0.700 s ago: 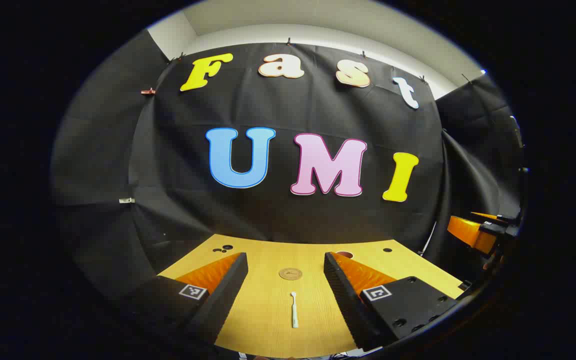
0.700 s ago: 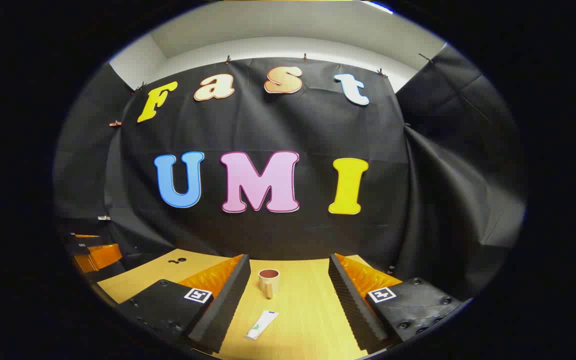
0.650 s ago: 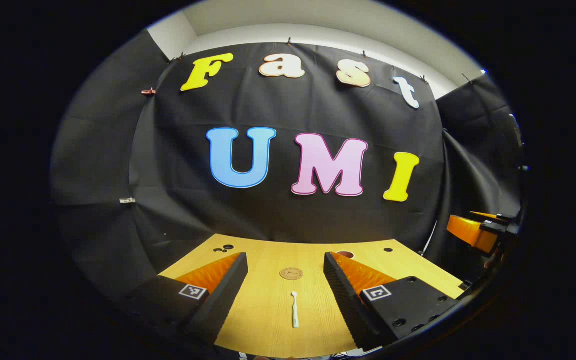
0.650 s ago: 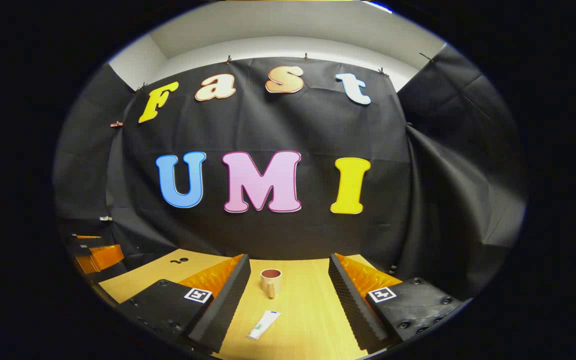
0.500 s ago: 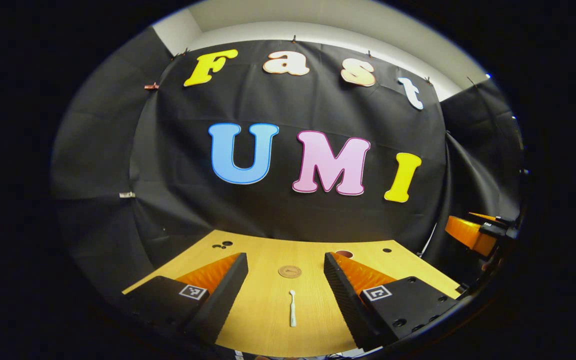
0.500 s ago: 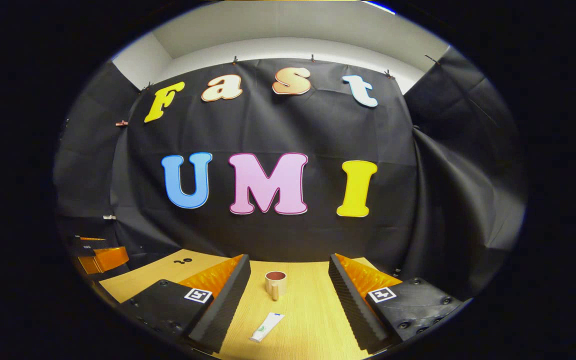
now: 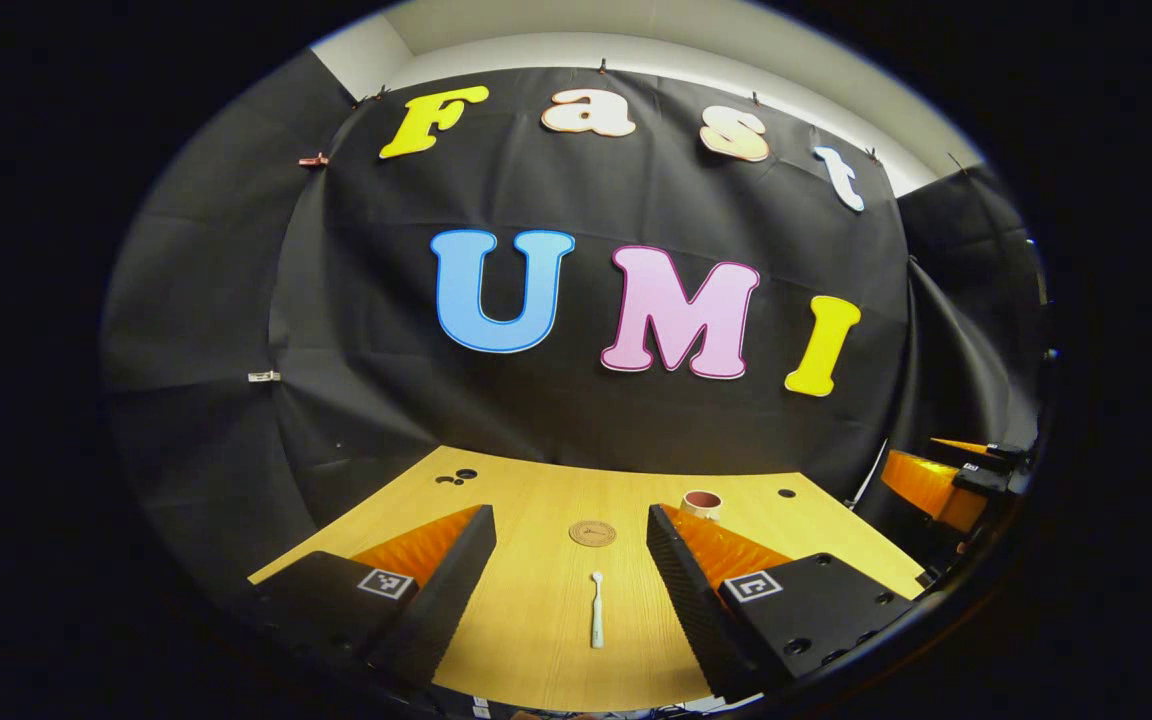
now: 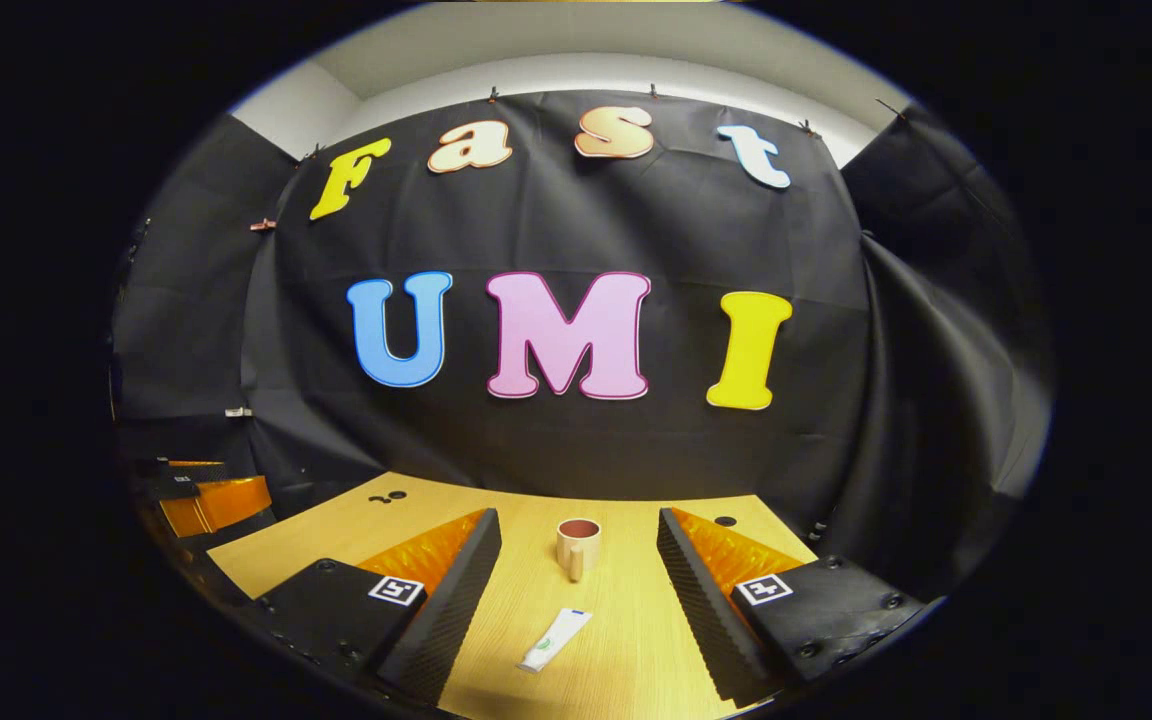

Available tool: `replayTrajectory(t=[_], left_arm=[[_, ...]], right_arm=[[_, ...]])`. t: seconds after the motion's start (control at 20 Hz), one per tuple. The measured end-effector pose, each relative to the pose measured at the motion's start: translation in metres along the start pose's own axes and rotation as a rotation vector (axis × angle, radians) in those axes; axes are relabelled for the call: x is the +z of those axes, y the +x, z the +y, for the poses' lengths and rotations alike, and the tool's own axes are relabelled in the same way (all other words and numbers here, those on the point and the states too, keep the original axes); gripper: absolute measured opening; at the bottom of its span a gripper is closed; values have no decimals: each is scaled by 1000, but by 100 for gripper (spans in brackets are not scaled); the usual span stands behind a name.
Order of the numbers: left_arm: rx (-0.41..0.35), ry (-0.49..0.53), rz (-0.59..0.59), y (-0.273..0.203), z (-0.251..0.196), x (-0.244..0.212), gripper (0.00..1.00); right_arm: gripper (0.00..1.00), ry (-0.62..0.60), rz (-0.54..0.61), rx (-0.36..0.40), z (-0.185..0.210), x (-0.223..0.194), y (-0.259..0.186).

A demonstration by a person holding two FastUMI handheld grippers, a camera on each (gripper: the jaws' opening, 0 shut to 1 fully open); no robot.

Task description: Put the toothbrush and toothpaste on the desktop into the cup, then pick up the cup and place it on the coaster on the desktop.

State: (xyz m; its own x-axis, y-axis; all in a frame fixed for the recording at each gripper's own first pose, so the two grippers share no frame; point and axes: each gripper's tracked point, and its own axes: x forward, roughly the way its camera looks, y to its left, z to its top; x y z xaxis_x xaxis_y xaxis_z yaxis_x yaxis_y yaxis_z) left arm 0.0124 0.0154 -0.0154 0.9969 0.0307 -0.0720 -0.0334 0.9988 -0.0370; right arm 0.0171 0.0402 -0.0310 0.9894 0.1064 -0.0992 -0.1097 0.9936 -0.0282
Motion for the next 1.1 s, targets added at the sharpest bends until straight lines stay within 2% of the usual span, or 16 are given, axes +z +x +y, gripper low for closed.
replayTrajectory(t=[0.35,0.6,0.8,1.1], left_arm=[[-9,13,42,9,0,-10,97],[-6,14,58,17,3,-13,97],[39,15,75,24,19,-18,97],[147,0,145,21,45,-38,97]], right_arm=[[97,16,107,69,23,-31,24],[97,46,250,148,41,-71,62],[98,30,389,124,33,-119,99],[98,51,718,78,23,-219,108]])
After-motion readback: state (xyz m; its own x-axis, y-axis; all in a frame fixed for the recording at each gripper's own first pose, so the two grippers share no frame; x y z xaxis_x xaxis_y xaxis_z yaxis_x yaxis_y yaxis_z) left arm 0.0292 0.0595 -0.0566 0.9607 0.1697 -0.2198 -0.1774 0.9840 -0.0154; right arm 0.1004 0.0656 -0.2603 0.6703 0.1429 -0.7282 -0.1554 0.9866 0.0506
